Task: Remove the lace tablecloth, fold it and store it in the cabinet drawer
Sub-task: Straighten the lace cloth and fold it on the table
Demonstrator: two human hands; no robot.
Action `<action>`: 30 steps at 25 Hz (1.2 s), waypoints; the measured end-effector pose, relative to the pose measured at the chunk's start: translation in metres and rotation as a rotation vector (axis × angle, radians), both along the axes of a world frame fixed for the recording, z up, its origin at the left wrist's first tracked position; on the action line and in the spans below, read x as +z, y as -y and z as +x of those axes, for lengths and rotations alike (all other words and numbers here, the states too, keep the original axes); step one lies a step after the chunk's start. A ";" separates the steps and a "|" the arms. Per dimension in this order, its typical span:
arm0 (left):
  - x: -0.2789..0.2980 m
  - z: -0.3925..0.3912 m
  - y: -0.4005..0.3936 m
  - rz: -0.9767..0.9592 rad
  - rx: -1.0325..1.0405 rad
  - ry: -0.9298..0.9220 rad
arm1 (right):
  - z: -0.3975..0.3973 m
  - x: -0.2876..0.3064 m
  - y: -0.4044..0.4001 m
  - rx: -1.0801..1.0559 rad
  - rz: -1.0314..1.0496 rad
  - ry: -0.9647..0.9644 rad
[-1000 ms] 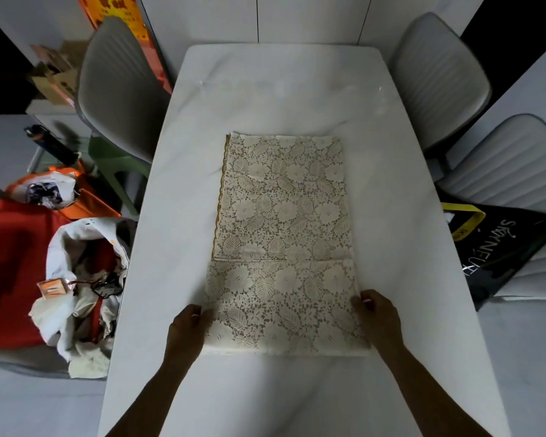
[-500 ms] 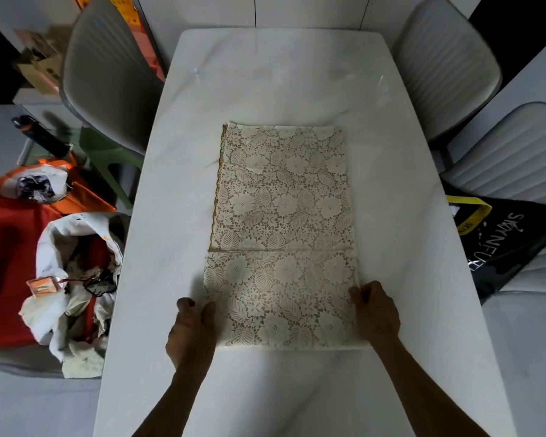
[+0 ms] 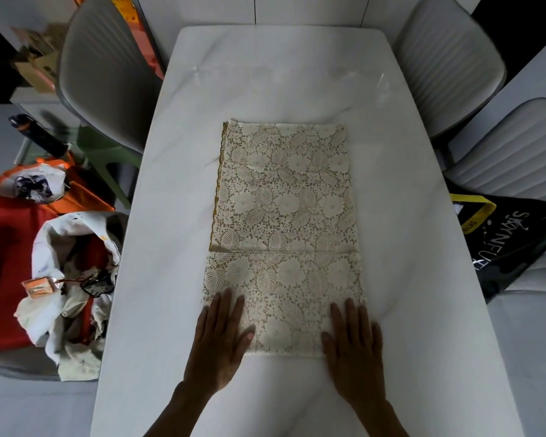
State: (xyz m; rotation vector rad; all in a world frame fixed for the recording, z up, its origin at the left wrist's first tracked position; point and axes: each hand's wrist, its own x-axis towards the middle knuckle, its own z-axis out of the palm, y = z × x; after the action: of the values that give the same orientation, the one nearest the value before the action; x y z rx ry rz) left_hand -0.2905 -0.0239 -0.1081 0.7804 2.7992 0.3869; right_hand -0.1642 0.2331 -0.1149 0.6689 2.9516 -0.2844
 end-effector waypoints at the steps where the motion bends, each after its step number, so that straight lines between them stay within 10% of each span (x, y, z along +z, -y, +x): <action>1: 0.000 -0.001 0.002 -0.008 -0.022 0.012 | -0.001 0.002 0.001 0.002 -0.004 0.009; 14: 0.053 -0.004 0.010 0.508 0.890 0.640 | -0.001 0.057 -0.028 -0.602 -0.607 -0.026; 26: 0.145 0.059 0.081 0.908 0.982 1.235 | 0.119 0.155 -0.070 -0.908 -1.654 -0.040; 30: 0.156 0.013 0.062 1.018 1.046 1.309 | 0.078 0.155 -0.087 -0.842 -1.526 0.080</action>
State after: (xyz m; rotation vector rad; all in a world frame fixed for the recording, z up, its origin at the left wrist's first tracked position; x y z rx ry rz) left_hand -0.2771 -0.0860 0.0481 -0.7566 1.3368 1.6998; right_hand -0.0859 0.3204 0.0405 1.3251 1.3506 -2.0373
